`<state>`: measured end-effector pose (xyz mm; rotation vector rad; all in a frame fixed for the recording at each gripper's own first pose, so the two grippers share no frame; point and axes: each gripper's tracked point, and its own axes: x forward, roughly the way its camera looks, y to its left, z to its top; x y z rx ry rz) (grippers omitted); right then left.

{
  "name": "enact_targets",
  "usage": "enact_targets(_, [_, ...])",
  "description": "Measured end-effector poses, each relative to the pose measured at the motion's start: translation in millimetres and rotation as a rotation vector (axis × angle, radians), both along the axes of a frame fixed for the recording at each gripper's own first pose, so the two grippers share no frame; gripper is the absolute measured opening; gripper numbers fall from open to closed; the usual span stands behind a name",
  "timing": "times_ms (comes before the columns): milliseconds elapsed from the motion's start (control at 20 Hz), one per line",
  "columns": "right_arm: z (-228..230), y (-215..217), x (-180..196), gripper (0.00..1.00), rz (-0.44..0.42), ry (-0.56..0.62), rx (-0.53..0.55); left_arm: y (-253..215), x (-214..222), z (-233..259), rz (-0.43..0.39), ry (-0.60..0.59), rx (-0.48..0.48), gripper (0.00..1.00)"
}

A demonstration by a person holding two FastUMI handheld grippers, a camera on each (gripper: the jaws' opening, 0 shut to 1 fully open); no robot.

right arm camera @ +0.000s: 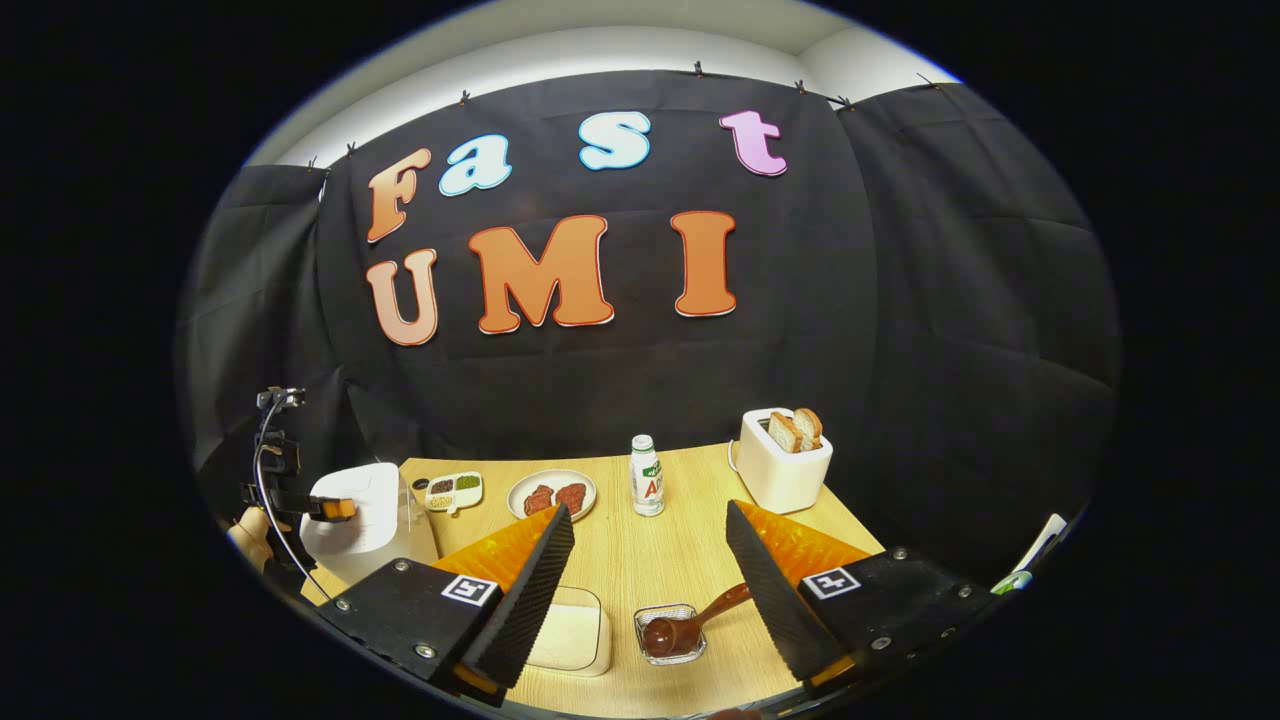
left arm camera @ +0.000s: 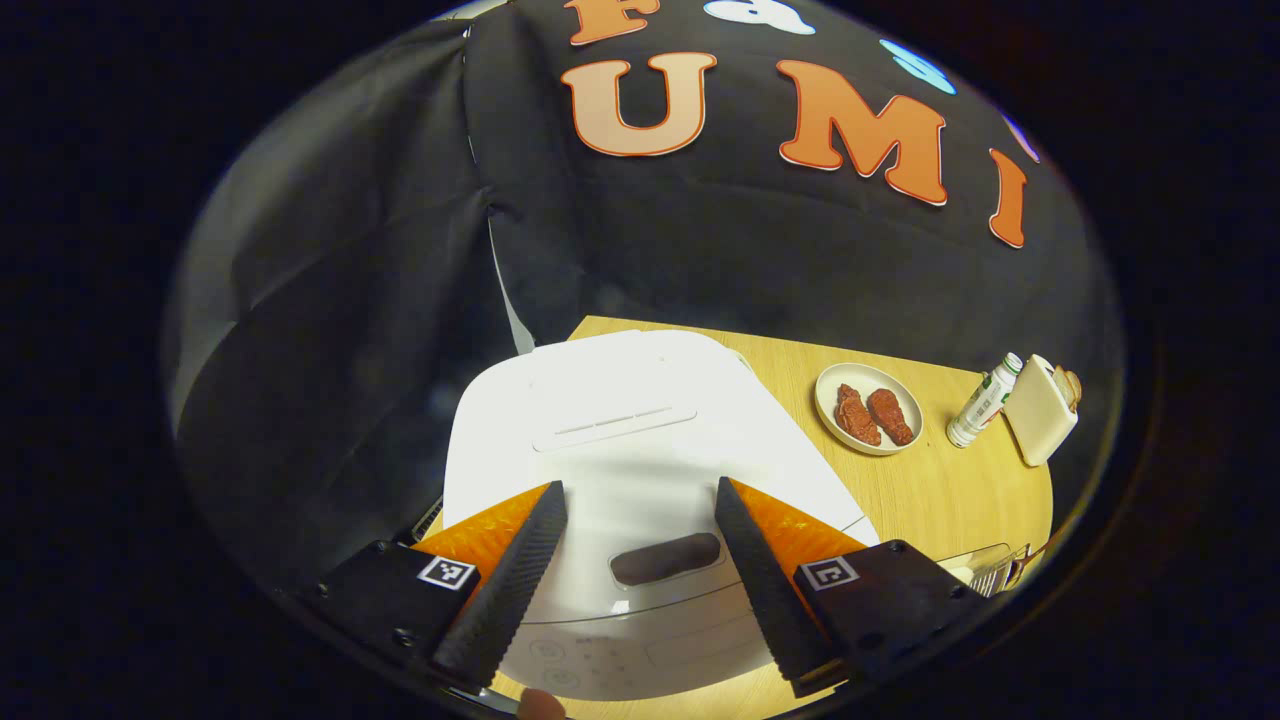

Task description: Close the left gripper, press the button to open the rice cooker; take a wooden spoon from the chopstick holder with the right hand, scoop a spoonful of rice and pour it into the rice cooker, then put the wooden spoon back into the chopstick holder.

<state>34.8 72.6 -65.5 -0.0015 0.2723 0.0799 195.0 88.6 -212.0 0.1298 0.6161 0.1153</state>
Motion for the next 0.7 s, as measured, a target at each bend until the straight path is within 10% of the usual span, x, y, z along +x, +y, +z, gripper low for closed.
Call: enact_targets(700, [52,0,-11,0.95,-0.031,-0.12,-0.007,-65,-64,206,-0.226,-0.482,0.018,1.0])
